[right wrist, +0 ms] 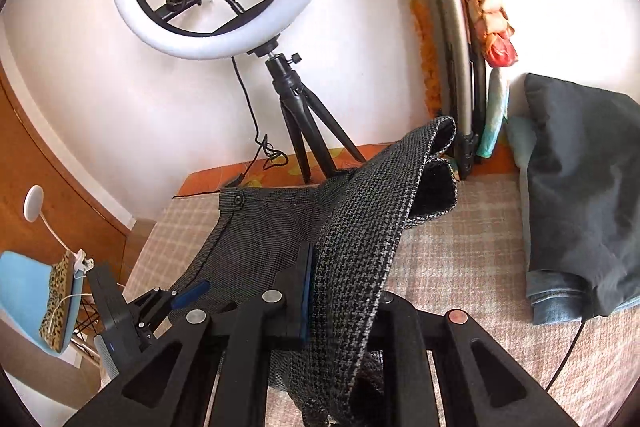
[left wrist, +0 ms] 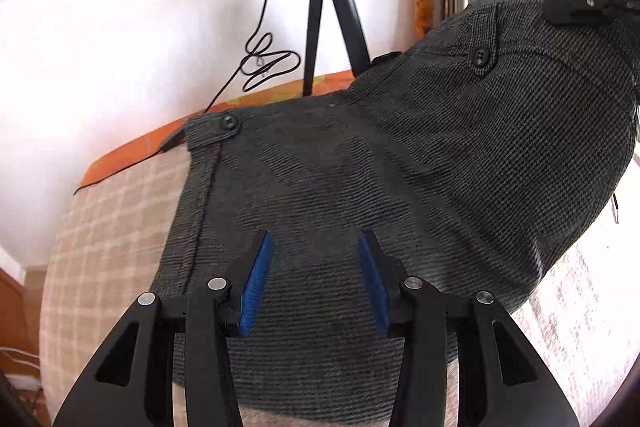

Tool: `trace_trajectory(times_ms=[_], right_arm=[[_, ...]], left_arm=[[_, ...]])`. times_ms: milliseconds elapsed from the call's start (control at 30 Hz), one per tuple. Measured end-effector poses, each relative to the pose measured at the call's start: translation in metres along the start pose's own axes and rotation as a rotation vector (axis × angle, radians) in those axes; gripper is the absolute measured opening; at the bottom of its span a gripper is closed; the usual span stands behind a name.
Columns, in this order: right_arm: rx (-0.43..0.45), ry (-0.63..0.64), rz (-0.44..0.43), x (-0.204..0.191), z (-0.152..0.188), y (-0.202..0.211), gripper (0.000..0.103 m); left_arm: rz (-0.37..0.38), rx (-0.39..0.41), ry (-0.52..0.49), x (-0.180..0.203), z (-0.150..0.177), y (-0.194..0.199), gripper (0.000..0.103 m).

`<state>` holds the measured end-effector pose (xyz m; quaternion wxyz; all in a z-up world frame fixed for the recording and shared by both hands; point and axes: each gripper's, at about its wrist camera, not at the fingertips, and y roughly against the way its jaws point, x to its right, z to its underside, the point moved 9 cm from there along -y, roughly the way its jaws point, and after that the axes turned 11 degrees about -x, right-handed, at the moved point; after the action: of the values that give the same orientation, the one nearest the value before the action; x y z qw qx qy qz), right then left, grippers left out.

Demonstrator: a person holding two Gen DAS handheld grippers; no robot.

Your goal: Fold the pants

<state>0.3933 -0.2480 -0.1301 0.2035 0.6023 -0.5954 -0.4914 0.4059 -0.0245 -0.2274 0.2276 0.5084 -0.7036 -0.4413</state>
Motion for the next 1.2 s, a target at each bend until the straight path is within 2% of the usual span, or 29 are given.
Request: trace_trajectory(times_ms=[67,100,233,300,500,600,733,933,967,1033,1100,1167,1200], right_arm=[[0.002,0.039,0.005,-0.020,-0.004,-0.002,0.012],[0.001,0.057,0.006,-0.030,-0.005,-0.005,0.012],[-0.011,0.138,0.029,-0.072,-0.011,-0.019,0.012],[-0.028,0.168,0.031,-0.092,-0.014,-0.030,0.012],[-0.084,0.283,0.059,-0.155,-0.010,-0.076,0.010],[-0.114,0.352,0.079,-0.187,0.000,-0.105,0.006],[-0.176,0.437,0.100,-0.226,0.022,-0.151,0.005],[-0.245,0.500,0.126,-0.246,0.046,-0.208,0.005],[-0.250,0.500,0.123,-0.245,0.048,-0.211,0.006],[-0.275,0.490,0.070,-0.245,0.051,-0.215,0.017],[-0.290,0.494,-0.011,-0.248,0.053,-0.207,0.042],[-0.276,0.499,-0.092,-0.253,0.051,-0.189,0.046],[-0.264,0.500,-0.133,-0.253,0.050,-0.176,0.052]], left_arm=[[0.019,-0.057,0.003,-0.010,0.017,-0.012,0.044],[0.039,-0.057,0.021,-0.015,0.023,-0.011,0.044],[0.079,0.014,0.118,-0.043,0.029,0.022,0.044],[0.084,0.025,0.154,-0.054,0.029,0.034,0.044],[0.011,0.067,0.203,-0.104,0.043,0.070,0.044],[-0.016,0.090,0.260,-0.134,0.050,0.084,0.044],[-0.050,0.099,0.328,-0.170,0.063,0.094,0.044],[-0.057,0.080,0.351,-0.182,0.074,0.086,0.044],[-0.052,0.077,0.352,-0.181,0.074,0.085,0.044],[-0.035,0.077,0.359,-0.180,0.077,0.085,0.044],[-0.010,0.078,0.365,-0.176,0.076,0.084,0.044],[0.018,0.082,0.371,-0.170,0.074,0.084,0.044],[0.032,0.084,0.374,-0.167,0.072,0.083,0.044]])
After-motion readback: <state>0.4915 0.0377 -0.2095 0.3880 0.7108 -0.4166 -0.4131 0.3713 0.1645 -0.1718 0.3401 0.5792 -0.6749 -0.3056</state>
